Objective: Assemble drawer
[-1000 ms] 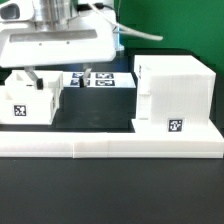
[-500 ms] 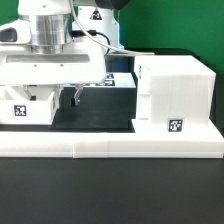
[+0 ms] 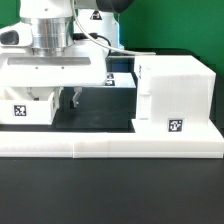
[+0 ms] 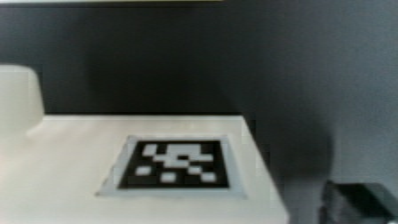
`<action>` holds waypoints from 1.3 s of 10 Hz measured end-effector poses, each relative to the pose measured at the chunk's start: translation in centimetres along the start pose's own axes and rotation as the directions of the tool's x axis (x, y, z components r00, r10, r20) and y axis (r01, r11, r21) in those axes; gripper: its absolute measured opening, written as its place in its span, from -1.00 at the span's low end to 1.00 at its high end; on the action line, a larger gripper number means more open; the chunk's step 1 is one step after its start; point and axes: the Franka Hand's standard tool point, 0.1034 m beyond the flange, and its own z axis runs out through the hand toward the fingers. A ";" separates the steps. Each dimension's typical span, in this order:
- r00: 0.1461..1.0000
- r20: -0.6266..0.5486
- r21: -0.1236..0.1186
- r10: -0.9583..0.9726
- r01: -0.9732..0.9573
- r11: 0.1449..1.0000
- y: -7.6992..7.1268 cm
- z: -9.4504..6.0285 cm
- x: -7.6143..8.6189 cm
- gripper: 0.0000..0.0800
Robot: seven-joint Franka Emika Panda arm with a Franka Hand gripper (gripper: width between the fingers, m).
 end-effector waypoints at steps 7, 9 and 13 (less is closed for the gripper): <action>1.000 0.001 0.001 -0.001 0.001 1.000 -0.1 0.0 0.0 -0.90; 1.000 0.001 0.001 -0.001 0.001 1.000 -0.1 0.0 0.0 -0.90; 0.986 0.006 0.003 -0.165 0.165 0.986 -2.2 -1.4 0.5 -0.90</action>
Offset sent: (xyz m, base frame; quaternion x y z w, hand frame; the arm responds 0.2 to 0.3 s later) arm 0.0000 0.0000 0.0000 0.0000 0.0000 0.0000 1.0000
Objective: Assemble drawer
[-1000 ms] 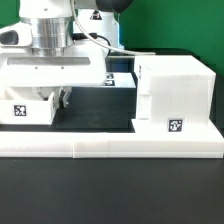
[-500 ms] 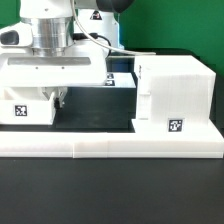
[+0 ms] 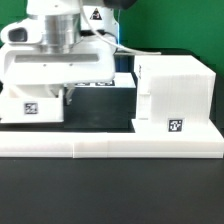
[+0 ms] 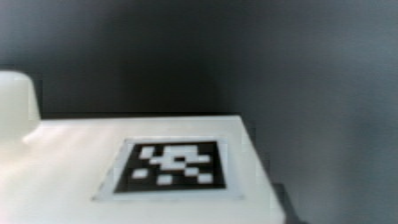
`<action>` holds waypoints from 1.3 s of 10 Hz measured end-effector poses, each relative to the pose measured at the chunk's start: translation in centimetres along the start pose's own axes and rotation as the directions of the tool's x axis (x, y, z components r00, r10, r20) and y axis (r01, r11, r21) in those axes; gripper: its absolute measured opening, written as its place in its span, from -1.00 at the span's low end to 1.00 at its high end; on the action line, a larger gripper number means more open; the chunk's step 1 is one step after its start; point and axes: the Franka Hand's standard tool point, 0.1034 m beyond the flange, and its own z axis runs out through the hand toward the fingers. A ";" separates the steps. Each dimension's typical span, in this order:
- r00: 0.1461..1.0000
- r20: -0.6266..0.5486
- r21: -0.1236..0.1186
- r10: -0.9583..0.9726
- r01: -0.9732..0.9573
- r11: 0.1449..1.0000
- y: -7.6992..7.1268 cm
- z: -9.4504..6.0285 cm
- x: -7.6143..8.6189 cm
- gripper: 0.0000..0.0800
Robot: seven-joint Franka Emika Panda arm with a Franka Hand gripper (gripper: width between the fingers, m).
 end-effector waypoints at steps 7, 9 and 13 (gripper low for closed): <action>0.932 0.012 0.012 -0.362 0.362 0.932 0.0 -0.4 0.1 -0.90; 0.847 0.024 0.000 -0.532 0.532 0.847 -0.7 -0.4 0.7 -0.89; 0.694 0.037 0.003 -0.719 0.720 0.694 -0.1 -0.3 0.4 -0.89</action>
Offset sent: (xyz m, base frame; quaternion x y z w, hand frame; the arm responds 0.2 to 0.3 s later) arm 0.0000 0.0000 0.0000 0.0000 0.0000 -0.0650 0.9979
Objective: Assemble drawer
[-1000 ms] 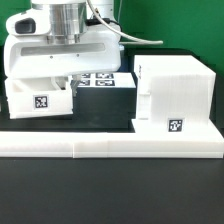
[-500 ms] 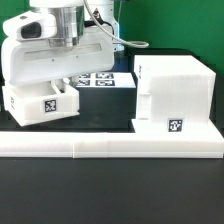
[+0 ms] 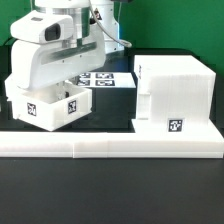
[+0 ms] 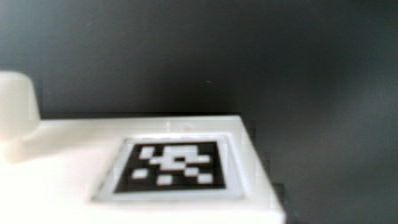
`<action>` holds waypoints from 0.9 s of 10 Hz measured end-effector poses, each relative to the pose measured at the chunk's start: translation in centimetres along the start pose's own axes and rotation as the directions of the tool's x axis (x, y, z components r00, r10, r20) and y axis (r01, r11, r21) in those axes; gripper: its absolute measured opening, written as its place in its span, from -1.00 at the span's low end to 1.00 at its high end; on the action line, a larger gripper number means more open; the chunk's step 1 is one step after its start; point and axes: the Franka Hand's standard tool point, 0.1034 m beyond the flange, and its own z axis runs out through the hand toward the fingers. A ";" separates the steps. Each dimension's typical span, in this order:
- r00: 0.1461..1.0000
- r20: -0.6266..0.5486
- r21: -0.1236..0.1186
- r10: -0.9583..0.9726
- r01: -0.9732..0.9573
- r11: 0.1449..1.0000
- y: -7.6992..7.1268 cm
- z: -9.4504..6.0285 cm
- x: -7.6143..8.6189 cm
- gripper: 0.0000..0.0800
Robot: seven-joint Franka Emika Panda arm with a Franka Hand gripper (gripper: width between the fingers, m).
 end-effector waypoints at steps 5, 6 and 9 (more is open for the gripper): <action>0.905 0.028 0.017 -0.424 0.424 0.905 0.2 0.0 1.2 -0.89; 0.883 0.033 0.019 -0.468 0.468 0.884 0.3 0.0 1.0 -0.89; 0.866 0.034 0.017 -0.499 0.499 0.866 0.0 0.9 1.0 -0.89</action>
Offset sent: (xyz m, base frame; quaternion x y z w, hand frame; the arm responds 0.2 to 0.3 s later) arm 0.0216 0.0315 0.0106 0.0329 0.0077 -0.2116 0.9768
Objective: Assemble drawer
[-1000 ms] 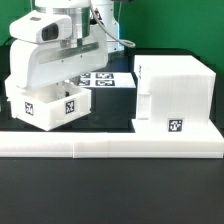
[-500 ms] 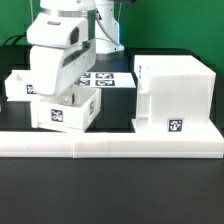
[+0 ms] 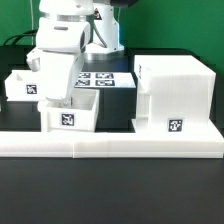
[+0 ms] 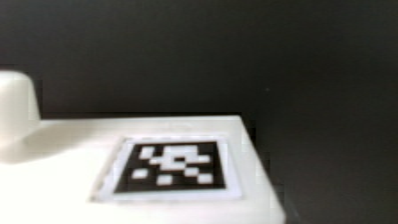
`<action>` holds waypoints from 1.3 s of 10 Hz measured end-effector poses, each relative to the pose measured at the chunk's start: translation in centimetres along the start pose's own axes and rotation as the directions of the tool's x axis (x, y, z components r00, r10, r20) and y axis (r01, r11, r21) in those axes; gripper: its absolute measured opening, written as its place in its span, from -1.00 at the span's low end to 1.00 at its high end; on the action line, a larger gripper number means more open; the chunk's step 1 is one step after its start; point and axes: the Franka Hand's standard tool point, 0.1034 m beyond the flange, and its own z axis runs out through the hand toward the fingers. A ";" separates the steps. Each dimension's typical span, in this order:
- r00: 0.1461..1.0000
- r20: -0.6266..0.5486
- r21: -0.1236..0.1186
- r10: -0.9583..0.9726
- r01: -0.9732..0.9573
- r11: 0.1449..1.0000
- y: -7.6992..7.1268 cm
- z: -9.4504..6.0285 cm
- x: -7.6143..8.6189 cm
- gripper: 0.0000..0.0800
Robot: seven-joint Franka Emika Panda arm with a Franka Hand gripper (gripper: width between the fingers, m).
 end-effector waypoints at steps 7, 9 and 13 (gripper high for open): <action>1.000 -0.010 -0.083 -0.023 0.022 0.996 1.0 0.2 1.7 -0.89; 1.000 -0.013 -0.080 -0.016 0.015 0.997 1.3 0.1 2.1 -0.89; 0.999 -0.031 -0.070 0.029 -0.031 0.997 2.7 -0.5 4.6 -0.89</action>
Offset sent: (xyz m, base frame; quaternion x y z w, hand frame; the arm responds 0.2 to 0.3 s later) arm 0.0000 0.0000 0.0000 0.0000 0.0000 0.0000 1.0000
